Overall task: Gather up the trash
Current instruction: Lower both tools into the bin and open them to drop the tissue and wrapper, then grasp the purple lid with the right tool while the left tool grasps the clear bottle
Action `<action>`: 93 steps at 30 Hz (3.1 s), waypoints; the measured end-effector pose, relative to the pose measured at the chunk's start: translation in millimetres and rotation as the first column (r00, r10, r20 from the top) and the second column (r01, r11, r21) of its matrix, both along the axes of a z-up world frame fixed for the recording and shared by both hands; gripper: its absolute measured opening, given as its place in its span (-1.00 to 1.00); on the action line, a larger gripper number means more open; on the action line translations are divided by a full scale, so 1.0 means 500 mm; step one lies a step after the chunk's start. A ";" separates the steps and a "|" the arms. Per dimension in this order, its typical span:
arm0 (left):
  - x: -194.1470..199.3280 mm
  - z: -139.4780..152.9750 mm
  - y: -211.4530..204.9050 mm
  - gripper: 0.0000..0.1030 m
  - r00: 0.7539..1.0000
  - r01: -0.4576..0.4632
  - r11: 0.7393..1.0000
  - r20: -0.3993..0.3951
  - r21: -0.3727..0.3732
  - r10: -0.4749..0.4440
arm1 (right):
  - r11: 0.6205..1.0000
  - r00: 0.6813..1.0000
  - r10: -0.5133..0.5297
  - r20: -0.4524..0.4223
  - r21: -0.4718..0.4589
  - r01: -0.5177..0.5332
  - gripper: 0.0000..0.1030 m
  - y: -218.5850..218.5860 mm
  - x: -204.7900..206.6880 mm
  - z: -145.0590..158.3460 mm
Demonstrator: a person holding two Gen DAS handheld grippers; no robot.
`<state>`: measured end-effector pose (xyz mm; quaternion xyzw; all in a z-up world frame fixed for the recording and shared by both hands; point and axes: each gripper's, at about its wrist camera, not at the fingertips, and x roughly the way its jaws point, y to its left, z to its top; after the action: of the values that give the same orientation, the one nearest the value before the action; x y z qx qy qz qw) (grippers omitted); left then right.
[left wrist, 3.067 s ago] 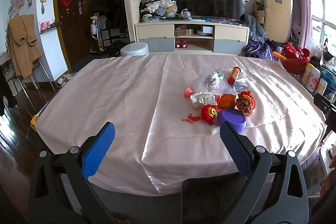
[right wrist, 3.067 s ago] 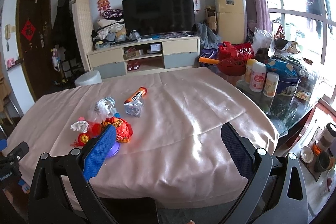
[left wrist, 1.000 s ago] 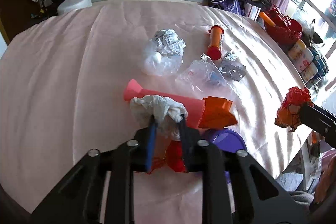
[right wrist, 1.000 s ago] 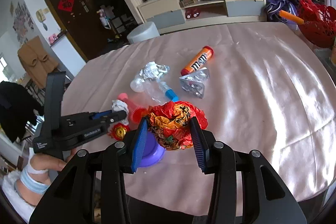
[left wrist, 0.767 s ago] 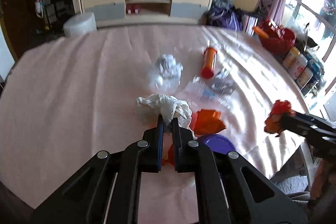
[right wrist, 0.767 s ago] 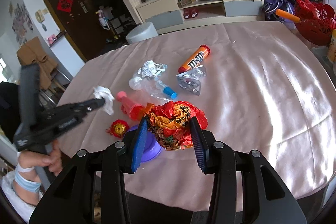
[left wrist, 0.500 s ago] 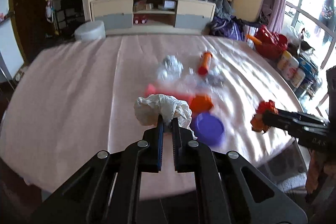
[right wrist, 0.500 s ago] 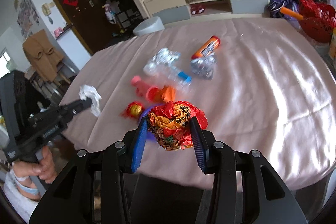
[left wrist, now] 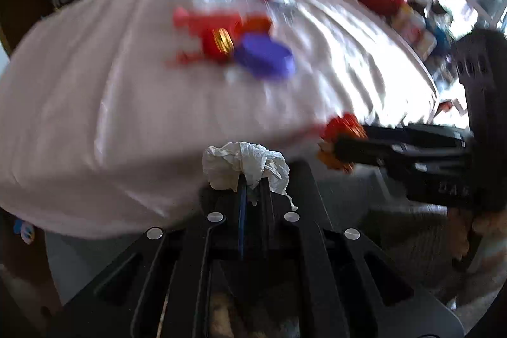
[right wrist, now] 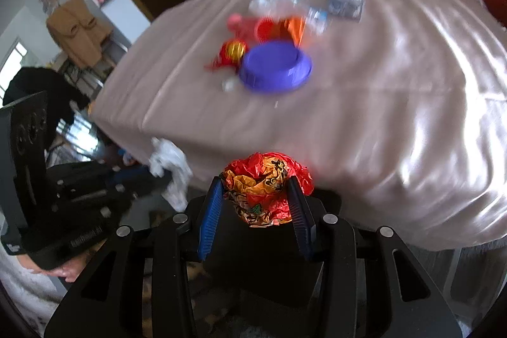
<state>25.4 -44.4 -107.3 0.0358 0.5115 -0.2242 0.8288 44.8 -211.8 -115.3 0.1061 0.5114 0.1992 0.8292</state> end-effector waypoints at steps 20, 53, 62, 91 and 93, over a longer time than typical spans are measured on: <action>-0.017 -0.126 -0.011 -0.21 0.984 0.012 1.000 -0.178 0.024 -0.008 | 0.999 0.989 0.021 -0.143 -0.047 -0.028 0.31 0.014 -0.007 -0.074; 0.190 0.073 -0.002 0.62 0.982 -0.086 0.994 0.177 0.068 0.073 | 0.964 0.964 -0.262 0.051 0.045 0.260 0.52 -0.160 0.271 0.061; 0.169 0.035 -0.016 0.62 0.988 -0.049 0.992 0.150 0.118 0.031 | 0.999 0.999 -0.051 -0.010 -0.004 0.051 0.52 -0.021 0.235 0.027; 0.196 -0.001 -0.033 0.62 0.995 -0.003 0.995 0.099 0.101 -0.007 | 0.995 0.997 -0.041 0.061 -0.090 0.046 0.45 -0.017 0.246 0.035; 0.209 -0.009 -0.050 0.62 0.995 0.014 0.995 0.099 0.094 -0.024 | 0.995 0.995 -0.067 0.075 -0.063 0.072 0.45 -0.042 0.241 0.052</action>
<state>129.8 -69.6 -111.6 0.0907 0.4787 -0.2059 0.8487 165.2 -232.9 -89.2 0.0892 0.4831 0.1568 0.8568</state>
